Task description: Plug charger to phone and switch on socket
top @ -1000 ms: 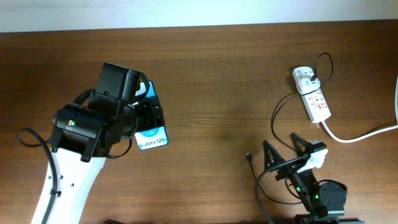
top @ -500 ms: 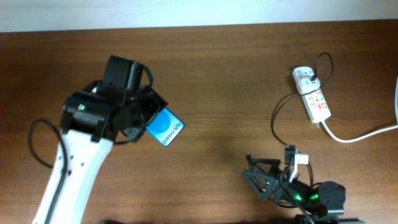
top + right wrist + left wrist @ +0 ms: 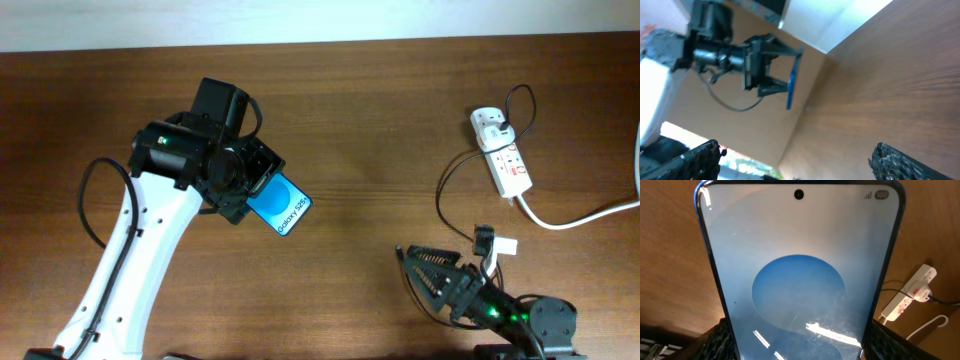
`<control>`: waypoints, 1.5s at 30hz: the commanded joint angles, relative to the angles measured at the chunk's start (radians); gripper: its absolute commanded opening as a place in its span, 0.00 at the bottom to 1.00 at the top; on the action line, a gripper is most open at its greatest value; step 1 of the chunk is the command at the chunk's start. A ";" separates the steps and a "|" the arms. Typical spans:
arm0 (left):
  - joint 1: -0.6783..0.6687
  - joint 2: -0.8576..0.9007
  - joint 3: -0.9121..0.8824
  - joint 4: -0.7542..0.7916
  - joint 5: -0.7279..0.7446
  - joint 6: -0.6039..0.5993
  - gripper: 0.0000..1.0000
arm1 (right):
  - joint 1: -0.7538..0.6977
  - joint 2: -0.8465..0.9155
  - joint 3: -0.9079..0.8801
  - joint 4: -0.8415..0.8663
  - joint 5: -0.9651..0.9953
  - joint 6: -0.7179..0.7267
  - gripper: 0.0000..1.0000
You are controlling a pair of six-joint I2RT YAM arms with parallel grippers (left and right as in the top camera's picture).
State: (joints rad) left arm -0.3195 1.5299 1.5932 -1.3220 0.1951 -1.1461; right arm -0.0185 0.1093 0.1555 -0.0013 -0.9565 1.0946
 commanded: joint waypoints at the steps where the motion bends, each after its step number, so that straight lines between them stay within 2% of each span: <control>1: 0.003 0.000 0.010 0.016 0.008 -0.012 0.45 | 0.006 0.172 0.049 0.055 0.140 -0.111 0.98; 3: 0.003 0.000 0.010 0.031 0.007 -0.012 0.45 | 0.006 0.325 0.123 0.055 0.154 -0.213 0.98; 5: 0.003 0.000 0.010 0.049 -0.001 -0.012 0.45 | 0.013 0.579 0.282 0.036 0.153 -0.329 0.98; 8: 0.003 0.000 0.010 0.079 -0.003 -0.013 0.46 | 0.158 0.791 0.387 0.078 0.132 -0.435 0.98; 11: 0.003 0.000 0.010 0.134 0.030 -0.046 0.46 | 0.372 0.908 0.387 0.222 0.236 -0.431 0.98; 13: 0.002 0.000 0.010 0.134 0.035 -0.047 0.46 | 0.488 0.989 0.387 0.414 0.319 -0.393 0.98; 18: -0.003 0.000 0.010 0.134 0.069 -0.047 0.46 | 0.661 1.120 0.387 0.628 0.625 -0.379 0.99; 20: -0.003 0.000 0.010 0.133 0.077 -0.046 0.46 | 0.686 1.158 0.387 0.672 0.666 -0.373 0.98; 21: -0.003 0.000 0.010 0.134 0.079 -0.046 0.45 | 0.693 1.191 0.387 0.719 0.670 -0.325 0.99; 22: -0.003 0.000 0.010 0.132 0.080 -0.046 0.46 | 0.694 1.225 0.387 0.768 0.681 -0.286 0.96; 23: -0.003 0.000 0.010 0.132 0.080 -0.046 0.46 | 0.694 1.261 0.387 0.826 0.681 -0.267 0.89; 25: -0.008 0.000 0.010 0.133 0.079 -0.046 0.46 | 0.694 1.305 0.387 0.924 0.680 -0.208 0.86; 29: -0.008 0.000 0.010 0.133 0.078 -0.045 0.46 | 0.718 1.324 0.387 0.941 0.681 -0.191 0.63; 36: -0.008 0.000 0.010 0.133 0.071 -0.045 0.47 | 0.732 1.324 0.387 0.950 0.660 -0.142 0.39; 39: -0.008 0.000 0.010 0.133 0.070 -0.045 0.47 | 0.732 1.324 0.387 0.961 0.629 -0.108 0.31; 45: -0.008 0.000 0.010 0.133 0.070 -0.046 0.47 | 0.733 1.324 0.387 0.960 0.617 -0.109 0.29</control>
State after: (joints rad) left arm -0.3241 1.5322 1.5894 -1.1919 0.2584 -1.1793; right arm 0.7052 1.4281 0.5323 0.9516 -0.3237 0.9859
